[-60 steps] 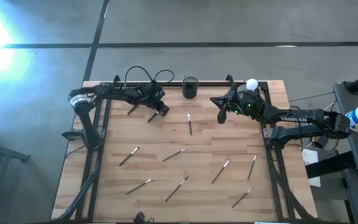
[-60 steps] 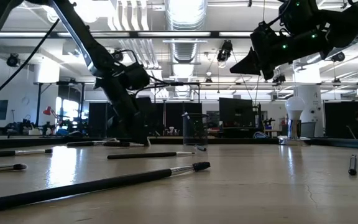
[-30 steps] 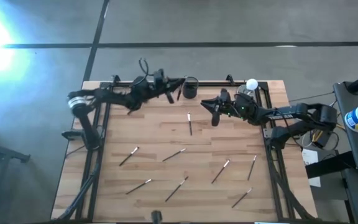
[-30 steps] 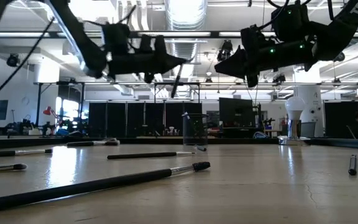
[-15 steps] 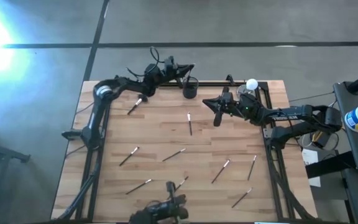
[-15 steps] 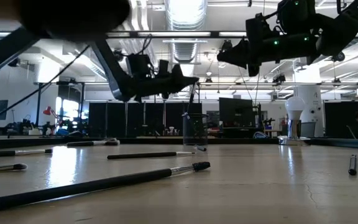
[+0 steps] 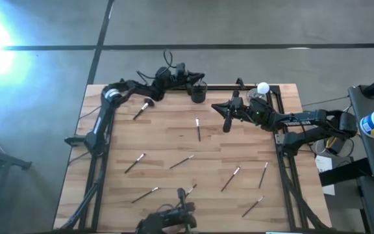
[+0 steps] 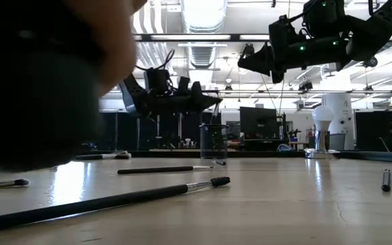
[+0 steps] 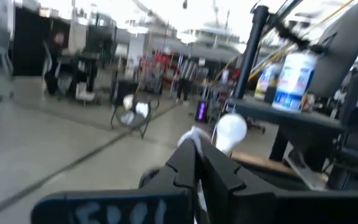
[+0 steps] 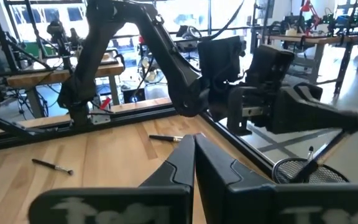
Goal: Put items in baskets/containers
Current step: Put the black foundation brush into the black pen holder, then put the black eyeshadow brush into the black pen holder
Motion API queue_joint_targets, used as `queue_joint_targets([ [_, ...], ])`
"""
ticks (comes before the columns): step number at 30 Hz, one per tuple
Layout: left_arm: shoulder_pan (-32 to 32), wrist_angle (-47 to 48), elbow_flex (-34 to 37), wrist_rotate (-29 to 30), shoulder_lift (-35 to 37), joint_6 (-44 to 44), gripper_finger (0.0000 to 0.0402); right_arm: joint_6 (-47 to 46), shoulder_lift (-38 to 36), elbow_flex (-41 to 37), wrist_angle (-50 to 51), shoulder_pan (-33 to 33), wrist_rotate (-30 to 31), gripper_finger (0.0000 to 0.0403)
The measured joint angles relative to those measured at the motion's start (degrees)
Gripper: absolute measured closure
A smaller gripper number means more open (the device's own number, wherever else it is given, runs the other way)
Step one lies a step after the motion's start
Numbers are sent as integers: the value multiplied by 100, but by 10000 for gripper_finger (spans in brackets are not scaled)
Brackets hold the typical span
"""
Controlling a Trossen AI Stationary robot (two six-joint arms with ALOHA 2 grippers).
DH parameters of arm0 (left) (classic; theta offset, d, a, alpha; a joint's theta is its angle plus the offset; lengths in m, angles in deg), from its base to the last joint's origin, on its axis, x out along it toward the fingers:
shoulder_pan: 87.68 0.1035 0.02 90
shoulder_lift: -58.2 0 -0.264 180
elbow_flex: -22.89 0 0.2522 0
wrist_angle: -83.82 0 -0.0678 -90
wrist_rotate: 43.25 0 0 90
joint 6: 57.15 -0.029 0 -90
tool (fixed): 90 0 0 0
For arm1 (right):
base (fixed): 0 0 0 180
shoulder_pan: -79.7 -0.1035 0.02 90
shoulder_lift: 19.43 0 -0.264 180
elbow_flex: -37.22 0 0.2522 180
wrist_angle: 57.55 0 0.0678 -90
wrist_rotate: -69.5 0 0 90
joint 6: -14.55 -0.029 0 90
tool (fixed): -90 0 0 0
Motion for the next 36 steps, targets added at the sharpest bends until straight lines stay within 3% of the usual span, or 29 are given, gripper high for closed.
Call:
queue_joint_targets([
  [12,14,624,4,-47,240,-151,372,-22,0,0,181,0,24,394],
  [24,46,2655,213,140,1238,-732,383,-197,0,0,263,2,45,394],
  [31,-19,2754,1640,420,2680,-864,400,-586,-135,0,671,-13,102,394],
  [36,-379,2494,3194,552,3822,-760,401,-902,-489,2,1675,-279,800,394],
])
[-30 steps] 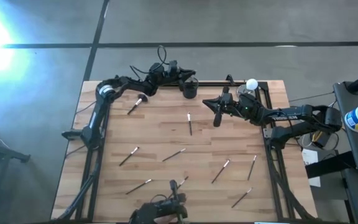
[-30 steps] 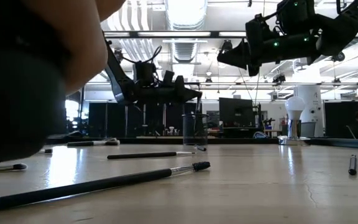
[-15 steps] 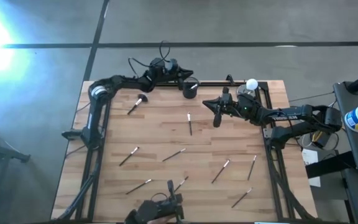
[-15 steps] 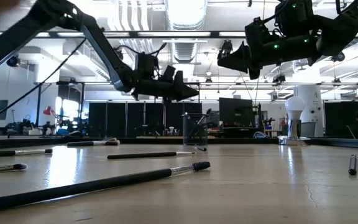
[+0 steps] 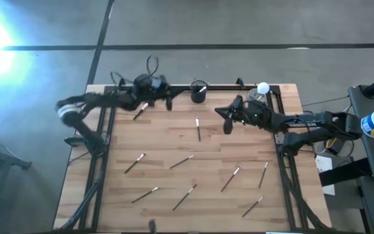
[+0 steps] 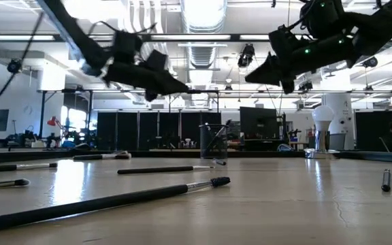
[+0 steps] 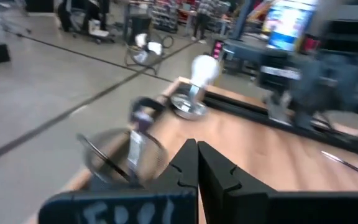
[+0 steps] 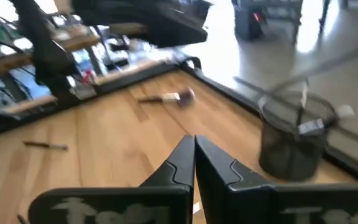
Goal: Put items in baskets/containers
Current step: Put the black eyeshadow brush into the black pen holder
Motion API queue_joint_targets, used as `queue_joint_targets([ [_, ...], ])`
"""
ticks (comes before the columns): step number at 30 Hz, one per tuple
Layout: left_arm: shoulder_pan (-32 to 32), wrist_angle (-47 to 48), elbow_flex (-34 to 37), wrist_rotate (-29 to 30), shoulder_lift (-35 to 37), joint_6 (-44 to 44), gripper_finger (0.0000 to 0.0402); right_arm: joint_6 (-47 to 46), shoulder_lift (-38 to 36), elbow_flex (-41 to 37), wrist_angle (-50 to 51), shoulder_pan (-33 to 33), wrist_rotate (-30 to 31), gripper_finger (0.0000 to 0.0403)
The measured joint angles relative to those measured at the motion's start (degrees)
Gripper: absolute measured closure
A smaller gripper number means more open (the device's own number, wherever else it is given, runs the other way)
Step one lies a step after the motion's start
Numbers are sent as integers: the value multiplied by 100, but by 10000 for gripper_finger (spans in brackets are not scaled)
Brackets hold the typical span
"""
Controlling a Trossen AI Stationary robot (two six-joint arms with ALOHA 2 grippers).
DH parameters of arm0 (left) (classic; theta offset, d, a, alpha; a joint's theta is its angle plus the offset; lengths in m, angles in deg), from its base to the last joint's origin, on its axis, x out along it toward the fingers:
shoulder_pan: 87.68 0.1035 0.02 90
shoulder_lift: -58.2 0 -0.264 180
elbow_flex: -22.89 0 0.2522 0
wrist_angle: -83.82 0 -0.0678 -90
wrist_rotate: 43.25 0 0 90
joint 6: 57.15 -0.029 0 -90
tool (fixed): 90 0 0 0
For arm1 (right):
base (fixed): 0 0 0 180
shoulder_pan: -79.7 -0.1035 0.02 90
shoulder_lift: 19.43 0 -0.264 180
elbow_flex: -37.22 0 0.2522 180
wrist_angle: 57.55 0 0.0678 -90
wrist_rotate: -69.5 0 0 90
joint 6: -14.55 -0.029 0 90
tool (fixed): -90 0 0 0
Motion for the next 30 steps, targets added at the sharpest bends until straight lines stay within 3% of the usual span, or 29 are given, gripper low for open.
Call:
queue_joint_targets([
  [5,-553,-1121,1525,465,796,422,401,-710,-416,0,1232,-539,785,394],
  [9,-954,-2369,2489,793,1028,763,401,-1662,-694,2,2284,-1148,1469,394],
  [16,-1124,-3133,3153,1018,1033,899,401,-4096,-651,702,4907,-2275,2078,394],
  [19,-1123,-3135,3191,1034,1033,898,401,-5390,-346,1087,5754,-2773,2060,394],
  [24,-1202,-3121,3193,1030,1031,891,401,-7566,366,1503,6272,-3546,1680,394],
  [30,-1331,-2896,3201,1010,1019,857,401,-9240,1258,1868,6520,-4208,696,378],
])
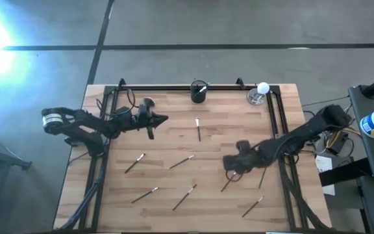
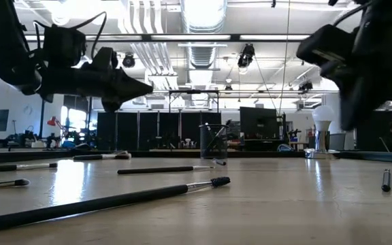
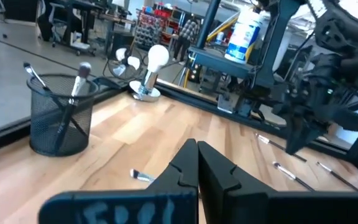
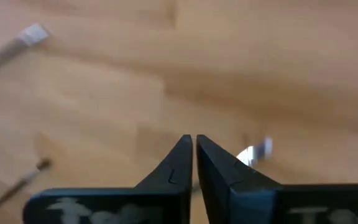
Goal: Put items in baskets/containers
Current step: Put the black eyeshadow brush into the black pen holder
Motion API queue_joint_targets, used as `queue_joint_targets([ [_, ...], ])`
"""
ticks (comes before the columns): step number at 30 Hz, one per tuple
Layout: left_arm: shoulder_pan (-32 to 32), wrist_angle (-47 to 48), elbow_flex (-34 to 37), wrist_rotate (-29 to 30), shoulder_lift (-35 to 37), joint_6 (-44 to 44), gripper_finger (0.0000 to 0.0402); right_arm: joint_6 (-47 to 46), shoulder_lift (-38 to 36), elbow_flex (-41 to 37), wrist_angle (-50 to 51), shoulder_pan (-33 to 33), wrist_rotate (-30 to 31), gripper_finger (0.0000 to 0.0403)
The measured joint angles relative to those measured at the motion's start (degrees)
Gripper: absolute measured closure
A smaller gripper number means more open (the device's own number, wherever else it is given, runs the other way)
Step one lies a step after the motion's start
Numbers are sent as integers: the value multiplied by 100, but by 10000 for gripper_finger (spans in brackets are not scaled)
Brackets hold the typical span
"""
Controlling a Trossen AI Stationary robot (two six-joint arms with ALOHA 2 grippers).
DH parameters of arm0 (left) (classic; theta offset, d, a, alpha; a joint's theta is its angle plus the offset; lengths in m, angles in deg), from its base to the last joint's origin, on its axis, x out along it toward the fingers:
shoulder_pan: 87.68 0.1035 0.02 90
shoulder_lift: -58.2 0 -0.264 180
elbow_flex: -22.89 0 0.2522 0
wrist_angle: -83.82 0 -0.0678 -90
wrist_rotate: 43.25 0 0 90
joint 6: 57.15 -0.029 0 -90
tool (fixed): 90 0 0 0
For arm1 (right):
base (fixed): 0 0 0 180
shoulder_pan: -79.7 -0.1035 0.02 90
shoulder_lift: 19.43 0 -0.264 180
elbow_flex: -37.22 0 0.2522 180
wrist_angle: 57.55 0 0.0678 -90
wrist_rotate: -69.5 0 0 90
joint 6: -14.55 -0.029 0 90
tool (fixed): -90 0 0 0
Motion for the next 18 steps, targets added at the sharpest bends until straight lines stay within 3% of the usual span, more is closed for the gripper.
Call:
queue_joint_targets([
  [5,-80,26,13,0,-2,6,401,-995,542,92,1,-167,-408,331],
  [11,-98,24,52,0,-2,97,401,-1413,1069,91,-3,-160,-538,278],
  [18,-100,25,74,0,-2,140,401,-1473,1407,145,11,-112,-495,275],
])
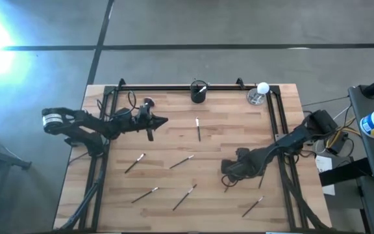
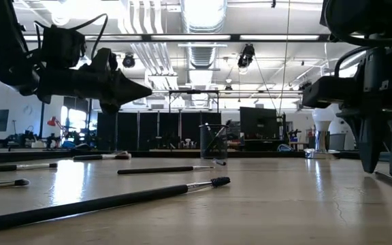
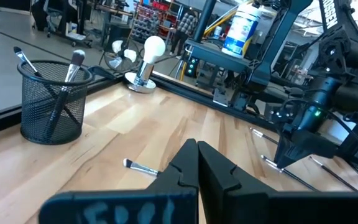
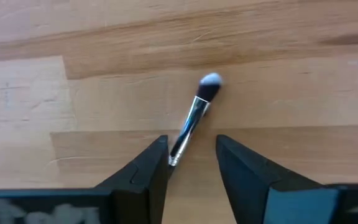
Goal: Put items in baskets/containers
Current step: Put the black eyeshadow brush into the black pen holder
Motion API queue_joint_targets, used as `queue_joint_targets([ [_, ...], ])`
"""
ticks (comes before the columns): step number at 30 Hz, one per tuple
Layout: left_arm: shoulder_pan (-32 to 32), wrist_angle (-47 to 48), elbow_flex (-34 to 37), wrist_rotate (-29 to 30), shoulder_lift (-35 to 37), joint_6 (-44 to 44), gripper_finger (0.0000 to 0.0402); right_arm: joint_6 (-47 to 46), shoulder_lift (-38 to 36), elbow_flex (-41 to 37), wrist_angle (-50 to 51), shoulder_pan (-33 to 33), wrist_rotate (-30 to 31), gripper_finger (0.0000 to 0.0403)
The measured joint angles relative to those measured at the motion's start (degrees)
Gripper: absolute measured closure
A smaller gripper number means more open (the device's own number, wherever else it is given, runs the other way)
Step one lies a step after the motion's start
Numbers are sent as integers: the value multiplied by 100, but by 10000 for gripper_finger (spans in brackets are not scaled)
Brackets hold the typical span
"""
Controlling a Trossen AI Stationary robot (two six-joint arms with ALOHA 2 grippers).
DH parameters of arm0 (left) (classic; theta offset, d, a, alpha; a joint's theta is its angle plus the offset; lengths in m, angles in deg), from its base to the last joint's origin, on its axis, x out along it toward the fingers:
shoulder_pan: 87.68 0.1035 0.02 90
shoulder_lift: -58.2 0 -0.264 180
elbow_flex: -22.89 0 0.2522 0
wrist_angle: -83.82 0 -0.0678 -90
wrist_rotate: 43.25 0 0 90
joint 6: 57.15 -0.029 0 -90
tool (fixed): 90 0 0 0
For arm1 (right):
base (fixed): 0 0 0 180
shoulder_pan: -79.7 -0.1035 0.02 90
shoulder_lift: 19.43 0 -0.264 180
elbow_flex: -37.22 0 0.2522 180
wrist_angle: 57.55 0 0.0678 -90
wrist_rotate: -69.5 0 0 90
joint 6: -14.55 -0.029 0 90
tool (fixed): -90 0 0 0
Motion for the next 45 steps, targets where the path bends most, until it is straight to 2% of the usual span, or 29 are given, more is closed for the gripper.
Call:
queue_joint_targets([
  [10,0,-27,-26,35,0,95,401,944,22,-21,6,213,224,351],
  [18,0,77,-96,238,0,251,402,2008,-29,-61,-79,238,467,384],
  [24,0,193,-96,268,-2,411,402,2924,-356,-122,-127,296,1178,395],
  [28,0,193,-96,298,0,463,402,3888,-715,-249,-447,468,1295,396],
  [32,0,190,-96,301,0,462,402,5220,-1168,-496,-1245,738,1528,396],
  [37,0,183,-97,301,0,442,402,6473,-1730,-1017,-2332,1062,1485,395],
  [45,0,170,-170,301,2,491,402,6598,-2530,-1421,-2312,1179,1386,394],
])
